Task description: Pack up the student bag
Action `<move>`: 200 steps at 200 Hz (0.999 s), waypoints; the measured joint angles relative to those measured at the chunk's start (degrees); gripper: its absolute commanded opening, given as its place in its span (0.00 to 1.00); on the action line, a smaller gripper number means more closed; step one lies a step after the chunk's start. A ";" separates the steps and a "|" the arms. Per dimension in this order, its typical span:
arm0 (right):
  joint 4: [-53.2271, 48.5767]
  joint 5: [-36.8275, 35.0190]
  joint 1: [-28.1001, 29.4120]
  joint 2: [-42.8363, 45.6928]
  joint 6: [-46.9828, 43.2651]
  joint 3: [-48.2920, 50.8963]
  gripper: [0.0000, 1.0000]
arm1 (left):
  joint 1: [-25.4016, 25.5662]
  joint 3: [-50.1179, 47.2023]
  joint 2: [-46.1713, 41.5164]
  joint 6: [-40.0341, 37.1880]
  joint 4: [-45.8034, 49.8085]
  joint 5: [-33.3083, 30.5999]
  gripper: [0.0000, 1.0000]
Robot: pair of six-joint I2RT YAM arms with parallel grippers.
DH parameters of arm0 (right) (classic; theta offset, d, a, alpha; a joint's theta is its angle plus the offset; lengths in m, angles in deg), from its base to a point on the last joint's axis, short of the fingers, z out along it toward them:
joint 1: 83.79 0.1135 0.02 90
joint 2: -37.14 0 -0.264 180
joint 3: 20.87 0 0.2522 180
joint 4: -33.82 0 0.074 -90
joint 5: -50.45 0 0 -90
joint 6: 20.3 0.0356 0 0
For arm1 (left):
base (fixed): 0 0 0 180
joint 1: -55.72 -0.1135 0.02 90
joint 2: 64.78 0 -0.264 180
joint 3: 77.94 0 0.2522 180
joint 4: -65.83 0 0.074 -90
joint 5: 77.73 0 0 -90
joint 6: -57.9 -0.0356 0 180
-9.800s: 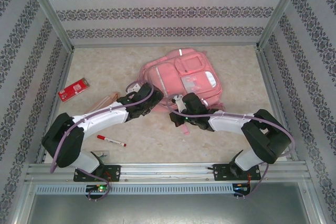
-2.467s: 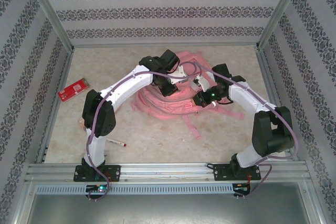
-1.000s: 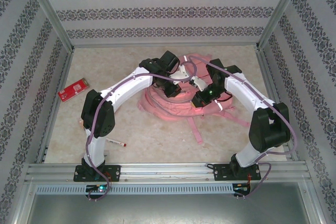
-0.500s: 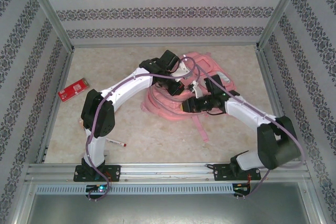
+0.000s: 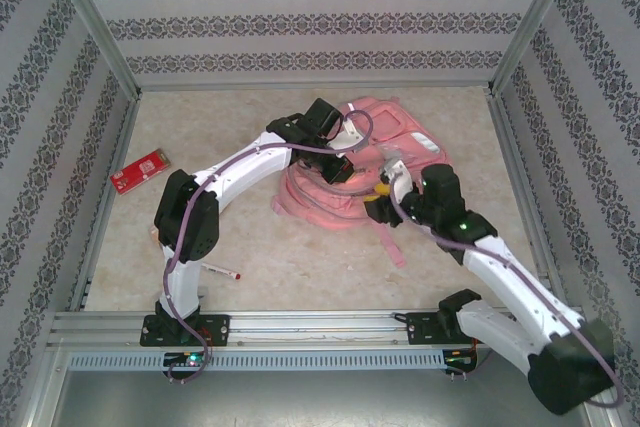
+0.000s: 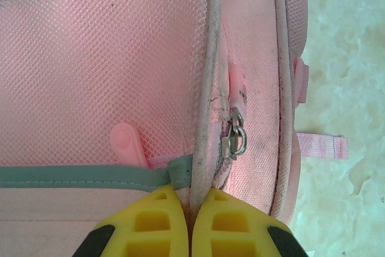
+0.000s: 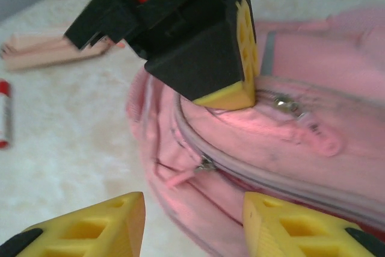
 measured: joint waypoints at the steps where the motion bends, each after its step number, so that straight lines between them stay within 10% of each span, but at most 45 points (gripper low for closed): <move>1: 0.13 -0.11 0.00 0.20 -0.37 0.15 0.49 | 0.00 -0.02 0.00 0.00 -0.04 0.04 0.00; 57: 5.46 -3.04 -1.44 -2.93 -24.44 2.58 0.56 | -0.09 -2.80 0.00 -2.45 -2.27 2.95 0.00; 200: -8.24 17.27 -9.16 -28.65 -57.79 -17.35 0.55 | -0.20 -14.56 -5.03 -14.86 -11.21 11.30 0.00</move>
